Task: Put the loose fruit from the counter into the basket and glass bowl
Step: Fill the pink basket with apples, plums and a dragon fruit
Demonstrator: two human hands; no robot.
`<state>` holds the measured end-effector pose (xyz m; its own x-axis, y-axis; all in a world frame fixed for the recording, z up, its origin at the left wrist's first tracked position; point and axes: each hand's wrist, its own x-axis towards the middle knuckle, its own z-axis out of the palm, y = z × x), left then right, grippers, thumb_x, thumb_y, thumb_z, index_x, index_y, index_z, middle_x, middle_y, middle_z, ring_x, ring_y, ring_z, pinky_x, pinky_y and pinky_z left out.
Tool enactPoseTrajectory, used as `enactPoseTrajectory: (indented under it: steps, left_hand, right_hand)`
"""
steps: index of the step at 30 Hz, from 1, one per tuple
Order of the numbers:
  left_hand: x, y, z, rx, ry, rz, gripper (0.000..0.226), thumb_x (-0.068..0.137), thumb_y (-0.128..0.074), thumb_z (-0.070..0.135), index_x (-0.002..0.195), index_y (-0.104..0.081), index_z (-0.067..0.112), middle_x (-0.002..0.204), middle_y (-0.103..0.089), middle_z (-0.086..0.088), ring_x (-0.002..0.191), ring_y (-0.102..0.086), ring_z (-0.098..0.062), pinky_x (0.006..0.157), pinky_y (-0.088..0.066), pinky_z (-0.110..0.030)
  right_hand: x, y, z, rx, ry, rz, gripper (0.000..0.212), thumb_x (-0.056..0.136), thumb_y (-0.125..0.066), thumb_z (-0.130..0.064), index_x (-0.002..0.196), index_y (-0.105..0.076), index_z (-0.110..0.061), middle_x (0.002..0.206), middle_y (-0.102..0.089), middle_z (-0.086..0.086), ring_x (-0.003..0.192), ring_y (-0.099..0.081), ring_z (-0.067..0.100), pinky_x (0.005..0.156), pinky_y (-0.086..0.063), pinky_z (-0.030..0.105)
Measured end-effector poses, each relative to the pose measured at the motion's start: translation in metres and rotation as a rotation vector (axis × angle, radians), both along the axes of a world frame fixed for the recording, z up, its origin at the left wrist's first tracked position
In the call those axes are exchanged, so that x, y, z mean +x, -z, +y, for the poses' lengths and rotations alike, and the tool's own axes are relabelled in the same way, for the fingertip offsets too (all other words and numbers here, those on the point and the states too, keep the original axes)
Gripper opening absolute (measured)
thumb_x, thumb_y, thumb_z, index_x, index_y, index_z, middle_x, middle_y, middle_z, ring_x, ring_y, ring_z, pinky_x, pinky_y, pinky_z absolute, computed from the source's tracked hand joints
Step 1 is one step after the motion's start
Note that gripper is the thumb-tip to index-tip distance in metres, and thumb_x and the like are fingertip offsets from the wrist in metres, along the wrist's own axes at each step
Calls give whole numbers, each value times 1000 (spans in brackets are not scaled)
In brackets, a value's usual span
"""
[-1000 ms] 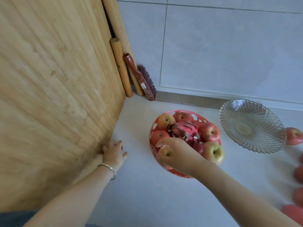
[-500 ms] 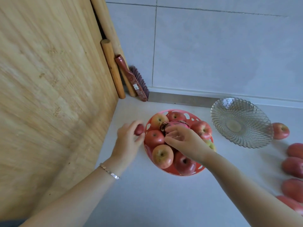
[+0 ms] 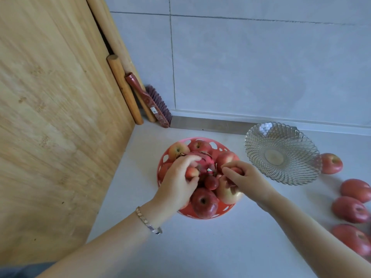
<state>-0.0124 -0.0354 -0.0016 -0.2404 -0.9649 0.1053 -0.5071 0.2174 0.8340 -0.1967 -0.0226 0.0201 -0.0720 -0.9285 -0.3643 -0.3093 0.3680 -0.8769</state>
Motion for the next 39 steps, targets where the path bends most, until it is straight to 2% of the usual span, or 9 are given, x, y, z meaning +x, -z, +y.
enactPoseTrajectory:
  steps: [8, 12, 14, 17, 21, 26, 33, 36, 39]
  left_hand:
    - [2, 29, 0, -54, -11, -177, 26, 74, -75, 11, 97, -62, 9, 98, -52, 7, 91, -54, -8, 82, -49, -20]
    - [8, 40, 6, -128, 128, -253, 18, 78, -70, 9, 95, -65, 11, 105, -64, -2, 90, -58, -6, 88, -47, -17]
    - [8, 43, 6, -223, 142, -295, 13, 81, -63, 12, 93, -69, 13, 100, -67, 0, 98, -53, -4, 96, -36, -4]
    - [5, 40, 2, -300, 164, -344, 21, 85, -52, 20, 87, -72, 16, 93, -68, 4, 92, -52, -5, 88, -41, -12]
    - [3, 36, -4, -235, 175, -349, 14, 81, -62, 19, 93, -68, 18, 92, -67, 8, 87, -56, -9, 75, -51, -23]
    - [12, 27, -17, -107, -9, -201, 16, 84, -62, 12, 97, -64, 20, 90, -52, 25, 84, -55, 2, 76, -46, -11]
    - [25, 22, -21, -60, -29, -127, 17, 84, -61, 5, 96, -65, 17, 90, -57, 21, 95, -53, 0, 76, -43, -5]
    - [31, 27, -18, -55, -12, -119, 18, 83, -62, 3, 95, -66, 17, 92, -62, 12, 94, -56, -3, 76, -46, -6]
    - [36, 31, -16, -31, -24, -110, 19, 83, -62, 3, 95, -66, 18, 93, -64, 10, 95, -55, -5, 74, -46, -7]
  right_hand:
    - [-18, 15, -13, 71, 38, -5, 9, 86, -59, -9, 78, -63, -11, 55, -52, -1, 41, -53, 3, 52, -47, 20]
    - [-15, 15, -15, 36, 29, 1, 10, 86, -58, -6, 77, -62, -10, 54, -53, 1, 39, -51, 2, 43, -44, 11]
    - [-15, 14, -17, 48, 27, -3, 8, 85, -57, -6, 79, -61, -11, 58, -54, 2, 45, -53, 7, 47, -46, 14]
    - [-17, 14, -21, 64, -25, 40, 13, 82, -53, -4, 93, -55, -11, 78, -54, 7, 58, -54, 18, 57, -47, 18]
    - [-15, 16, -43, -47, -64, 208, 24, 81, -55, -9, 100, -45, -21, 109, -47, 10, 82, -50, 13, 74, -39, 22]
    - [-10, 24, -95, -177, -80, 306, 33, 84, -61, -18, 115, -52, -14, 104, -58, 6, 90, -56, 20, 77, -42, 28]
    - [3, 37, -131, 51, -392, 785, 34, 83, -54, -8, 117, -59, -4, 94, -52, 4, 119, -44, 26, 90, -43, 30]
    - [9, 37, -132, 43, -421, 931, 31, 85, -53, -9, 116, -60, -8, 120, -56, 10, 116, -50, 26, 88, -44, 29]
    - [12, 44, -124, 14, -416, 1072, 29, 88, -50, -14, 116, -59, -13, 119, -59, 9, 113, -55, 28, 81, -46, 31]
